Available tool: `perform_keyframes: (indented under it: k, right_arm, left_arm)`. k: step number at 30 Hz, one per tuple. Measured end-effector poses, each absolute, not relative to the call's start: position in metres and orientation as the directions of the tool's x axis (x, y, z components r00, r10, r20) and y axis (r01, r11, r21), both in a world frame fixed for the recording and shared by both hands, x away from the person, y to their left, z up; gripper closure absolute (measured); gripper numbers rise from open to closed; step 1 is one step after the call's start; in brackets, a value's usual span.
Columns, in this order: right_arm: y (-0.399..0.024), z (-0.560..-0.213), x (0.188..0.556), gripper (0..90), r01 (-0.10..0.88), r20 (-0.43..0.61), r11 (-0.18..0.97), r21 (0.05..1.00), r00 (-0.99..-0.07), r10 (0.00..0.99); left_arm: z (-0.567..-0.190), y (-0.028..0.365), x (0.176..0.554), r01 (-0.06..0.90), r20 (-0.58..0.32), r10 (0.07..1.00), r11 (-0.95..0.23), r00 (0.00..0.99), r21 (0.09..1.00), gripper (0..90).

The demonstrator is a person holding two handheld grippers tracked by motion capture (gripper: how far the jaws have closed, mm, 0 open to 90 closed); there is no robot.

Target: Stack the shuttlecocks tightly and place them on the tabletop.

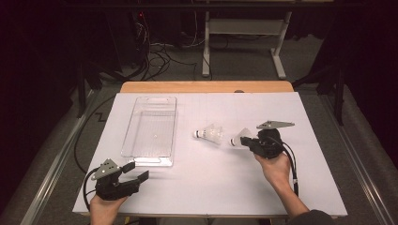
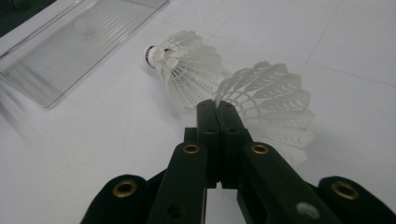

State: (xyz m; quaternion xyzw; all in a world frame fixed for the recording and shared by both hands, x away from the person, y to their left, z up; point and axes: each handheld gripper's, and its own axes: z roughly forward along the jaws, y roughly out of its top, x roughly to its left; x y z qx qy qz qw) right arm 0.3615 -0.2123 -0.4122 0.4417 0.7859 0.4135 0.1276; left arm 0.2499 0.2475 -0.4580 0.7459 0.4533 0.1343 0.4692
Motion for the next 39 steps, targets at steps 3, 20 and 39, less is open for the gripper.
perform_keyframes:
  k: [3,20,39]
  right_arm:
    - [-0.211,-0.413,0.363,90.0,0.588,0.165,0.267,0.763,-0.578,0.799]
    - [-0.202,-0.415,0.373,90.0,0.597,0.183,0.254,0.761,-0.573,0.799]
    - [-0.191,-0.422,0.385,90.0,0.607,0.197,0.243,0.756,-0.566,0.800]
  left_arm:
    - [-0.458,0.248,0.250,0.550,-0.224,0.802,-0.150,0.553,0.822,31.4]
    - [-0.458,0.248,0.250,0.550,-0.226,0.802,-0.149,0.553,0.822,31.5]
    - [-0.458,0.248,0.250,0.549,-0.225,0.801,-0.150,0.555,0.822,31.5]
